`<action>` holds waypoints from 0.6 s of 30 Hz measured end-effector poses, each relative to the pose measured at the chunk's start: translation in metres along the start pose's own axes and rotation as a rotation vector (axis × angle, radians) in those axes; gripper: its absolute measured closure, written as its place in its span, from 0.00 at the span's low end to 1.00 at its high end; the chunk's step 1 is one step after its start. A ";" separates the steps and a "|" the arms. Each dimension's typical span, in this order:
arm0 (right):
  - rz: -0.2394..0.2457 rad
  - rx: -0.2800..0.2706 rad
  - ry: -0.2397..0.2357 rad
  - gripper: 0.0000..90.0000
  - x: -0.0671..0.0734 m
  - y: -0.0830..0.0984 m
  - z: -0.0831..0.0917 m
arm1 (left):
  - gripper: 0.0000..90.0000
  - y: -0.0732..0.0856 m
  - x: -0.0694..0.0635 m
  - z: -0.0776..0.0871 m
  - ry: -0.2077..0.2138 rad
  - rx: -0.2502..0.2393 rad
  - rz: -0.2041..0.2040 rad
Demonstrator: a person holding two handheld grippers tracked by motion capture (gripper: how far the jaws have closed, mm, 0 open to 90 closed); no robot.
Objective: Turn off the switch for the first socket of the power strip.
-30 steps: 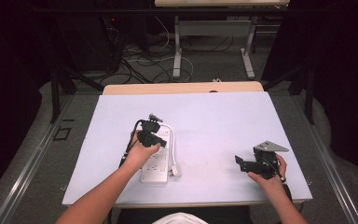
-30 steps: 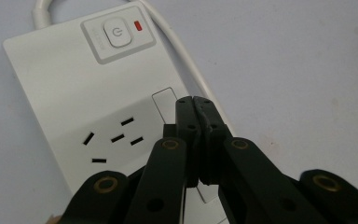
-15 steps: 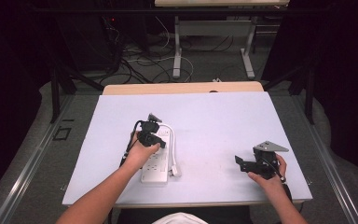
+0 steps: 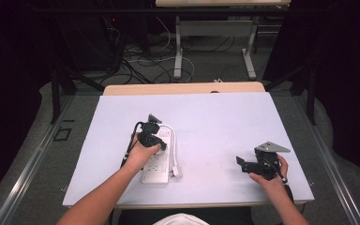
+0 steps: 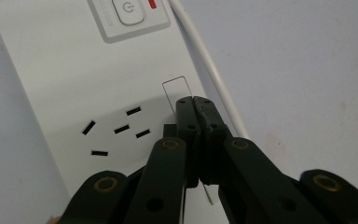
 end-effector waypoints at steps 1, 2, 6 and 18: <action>-0.002 0.000 0.001 0.16 0.000 0.000 0.000 | 1.00 0.000 0.000 0.000 -0.002 -0.001 -0.002; 0.000 -0.001 0.001 0.16 0.000 0.000 0.000 | 1.00 0.000 0.000 0.000 -0.001 -0.001 0.000; 0.000 0.000 0.003 0.16 0.000 0.000 0.000 | 1.00 -0.001 0.001 0.001 -0.002 -0.009 0.002; 0.000 0.005 -0.007 0.16 0.000 0.000 0.001 | 1.00 -0.001 0.003 0.001 -0.007 -0.021 0.006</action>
Point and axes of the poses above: each handheld gripper's, and its own axes: z roughly backward along the jaws, y roughly out of its underside, x roughly to its left, the point moved 3 cm from there along -z, roughly forward along the jaws, and after that the axes turned 14 degrees about y, right-handed, at the moved point
